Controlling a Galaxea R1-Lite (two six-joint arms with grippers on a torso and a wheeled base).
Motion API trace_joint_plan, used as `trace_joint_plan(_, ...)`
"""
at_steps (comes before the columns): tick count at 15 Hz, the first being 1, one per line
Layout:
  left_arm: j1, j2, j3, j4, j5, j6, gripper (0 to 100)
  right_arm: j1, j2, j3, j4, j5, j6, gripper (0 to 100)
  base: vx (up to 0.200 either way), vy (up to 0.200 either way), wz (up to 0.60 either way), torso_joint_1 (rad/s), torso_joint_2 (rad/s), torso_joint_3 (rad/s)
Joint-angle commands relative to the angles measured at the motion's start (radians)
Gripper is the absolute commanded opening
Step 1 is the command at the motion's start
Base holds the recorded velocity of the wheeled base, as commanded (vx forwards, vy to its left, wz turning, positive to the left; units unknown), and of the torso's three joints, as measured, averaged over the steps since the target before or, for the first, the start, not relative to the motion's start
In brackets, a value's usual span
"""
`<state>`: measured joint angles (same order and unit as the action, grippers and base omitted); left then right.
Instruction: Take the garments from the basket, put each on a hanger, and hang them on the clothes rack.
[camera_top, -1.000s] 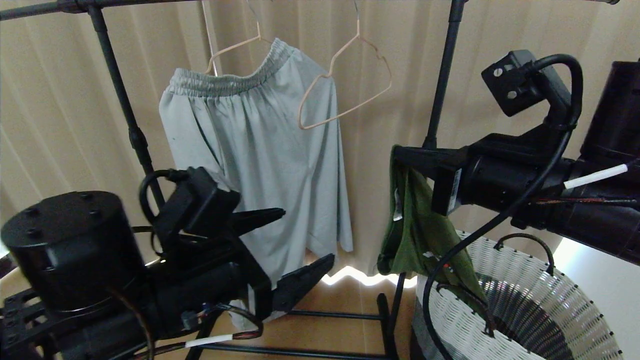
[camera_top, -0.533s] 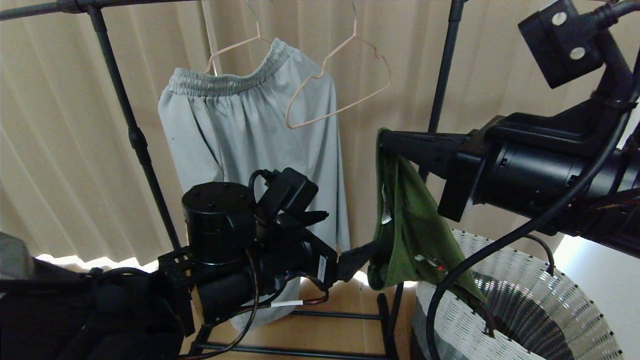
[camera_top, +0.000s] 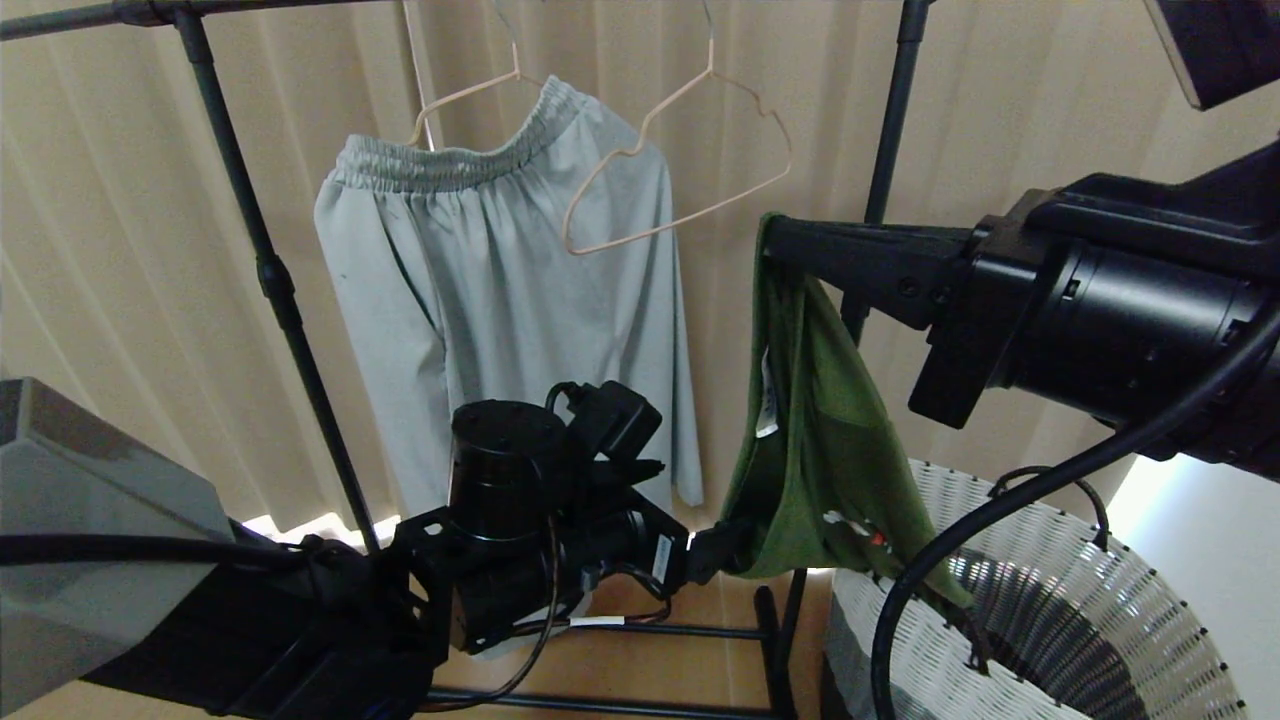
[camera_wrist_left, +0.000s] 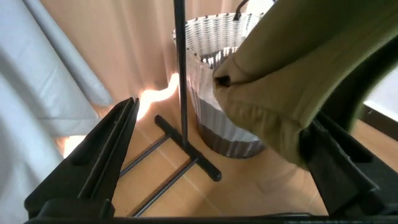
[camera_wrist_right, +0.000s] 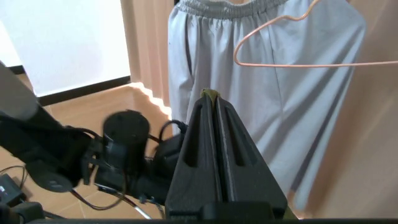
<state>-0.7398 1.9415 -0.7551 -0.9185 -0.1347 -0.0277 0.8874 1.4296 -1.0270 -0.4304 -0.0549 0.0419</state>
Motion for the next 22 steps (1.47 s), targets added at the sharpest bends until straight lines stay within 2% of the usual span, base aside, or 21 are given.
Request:
trace_joint_plan(1,-0.003,0.014,-0.009,0.0,0.0,0.0,100,0.002,-0.003,-0.001,-0.001,0.0,0.001,0,0.0,0.0,0.0,0.0,0.0,0.0)
trace_joint_plan(2,-0.004,0.014,-0.015,0.0,0.0,0.0,100,0.002,-0.001,-0.002,-0.001,0.006,0.001,0,0.0,0.0,0.0,0.0,0.0,0.0)
trace_joint_plan(3,-0.004,0.014,-0.018,0.0,0.0,0.0,0,0.002,-0.001,-0.004,-0.001,0.017,0.001,0,0.0,0.0,0.0,0.0,0.0,0.0)
trace_joint_plan(7,-0.001,0.011,0.0,-0.01,0.027,0.011,0,0.005,-0.005,-0.004,-0.001,0.023,0.001,0,0.0,0.0,0.0,0.0,0.0,0.0)
trace_joint_plan(8,0.0,-0.009,0.03,-0.043,0.083,0.046,0,-0.019,-0.011,0.001,-0.001,0.021,0.001,0,0.0,0.0,0.0,0.0,0.0,0.0)
trace_joint_plan(10,0.026,-0.055,0.102,-0.122,0.136,0.135,0,-0.073,-0.021,0.008,0.002,0.021,0.001,0,0.0,0.0,0.0,0.0,0.0,0.0)
trace_joint_plan(11,0.043,-0.093,0.122,-0.118,0.139,0.161,0,-0.101,-0.024,0.015,0.002,0.021,0.001,0,0.0,0.0,0.0,0.0,0.0,0.0)
trace_joint_plan(13,0.094,-0.231,0.115,0.0,0.138,0.164,0,-0.177,-0.029,0.044,-0.001,0.024,0.001,0,0.0,0.0,0.0,0.0,0.0,0.0)
trace_joint_plan(15,0.142,-0.352,0.057,0.167,0.133,0.166,0,-0.245,-0.037,0.079,-0.002,0.023,0.001,0,0.0,0.0,0.0,0.0,0.0,0.0)
trace_joint_plan(16,0.155,-0.38,0.033,0.214,0.133,0.164,0,-0.263,-0.038,0.085,-0.005,0.023,0.001,0,0.0,0.0,0.0,0.0,0.0,0.0)
trace_joint_plan(17,0.177,-0.427,-0.035,0.306,0.132,0.163,0,-0.301,-0.04,0.088,-0.007,0.023,0.001,0,0.0,0.0,0.0,0.0,0.0,0.0)
trace_joint_plan(20,0.186,-0.49,-0.179,0.446,0.132,0.163,0,-0.346,-0.04,0.082,-0.044,0.021,0.001,0,0.0,0.0,0.0,0.0,0.0,0.0)
trace_joint_plan(22,0.186,-0.518,-0.336,0.589,0.132,0.163,0,-0.369,-0.032,0.077,-0.094,0.021,-0.002,0,0.0,0.0,0.0,0.0,0.0,0.0)
